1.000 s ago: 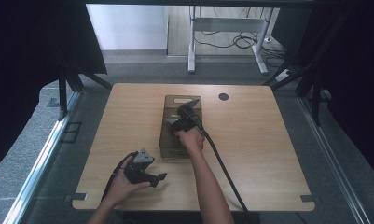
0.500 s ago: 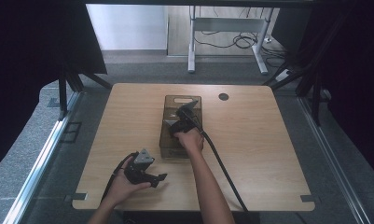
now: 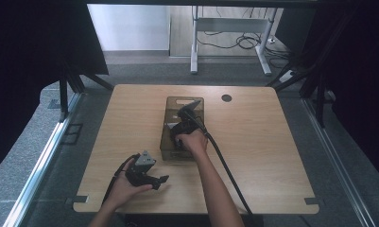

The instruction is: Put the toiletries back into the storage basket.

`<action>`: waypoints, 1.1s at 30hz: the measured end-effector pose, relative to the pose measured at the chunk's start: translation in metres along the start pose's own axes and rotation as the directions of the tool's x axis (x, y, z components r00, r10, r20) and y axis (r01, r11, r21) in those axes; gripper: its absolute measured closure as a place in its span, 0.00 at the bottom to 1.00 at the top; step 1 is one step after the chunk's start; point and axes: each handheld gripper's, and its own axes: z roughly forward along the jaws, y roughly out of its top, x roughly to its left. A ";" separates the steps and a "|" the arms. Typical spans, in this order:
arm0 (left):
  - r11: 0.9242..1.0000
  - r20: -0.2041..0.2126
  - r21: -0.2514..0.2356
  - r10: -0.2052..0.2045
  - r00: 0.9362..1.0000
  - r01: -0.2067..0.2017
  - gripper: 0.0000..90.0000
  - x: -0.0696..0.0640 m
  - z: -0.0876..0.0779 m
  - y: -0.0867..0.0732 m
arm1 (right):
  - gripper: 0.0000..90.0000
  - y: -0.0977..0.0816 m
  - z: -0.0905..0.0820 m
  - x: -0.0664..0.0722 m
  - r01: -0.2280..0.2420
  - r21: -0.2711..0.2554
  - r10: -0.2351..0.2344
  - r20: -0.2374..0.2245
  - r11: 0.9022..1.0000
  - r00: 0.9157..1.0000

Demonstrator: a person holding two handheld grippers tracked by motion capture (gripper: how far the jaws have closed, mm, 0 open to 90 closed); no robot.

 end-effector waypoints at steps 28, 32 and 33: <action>1.000 -0.027 -0.007 0.004 1.000 -0.005 0.21 -0.002 -0.006 -0.001 | 0.50 -0.021 -0.040 -0.002 0.160 -0.099 -0.165 -0.043 0.982 0.985; 1.000 -0.041 -0.007 0.005 0.999 -0.005 0.21 -0.005 -0.011 -0.003 | 0.49 -0.032 -0.056 -0.007 0.220 -0.138 -0.228 -0.050 0.966 0.972; 1.000 -0.046 -0.007 0.006 0.999 -0.006 0.21 -0.005 -0.012 -0.003 | 0.49 -0.035 -0.060 -0.009 0.229 -0.153 -0.240 -0.054 0.961 0.969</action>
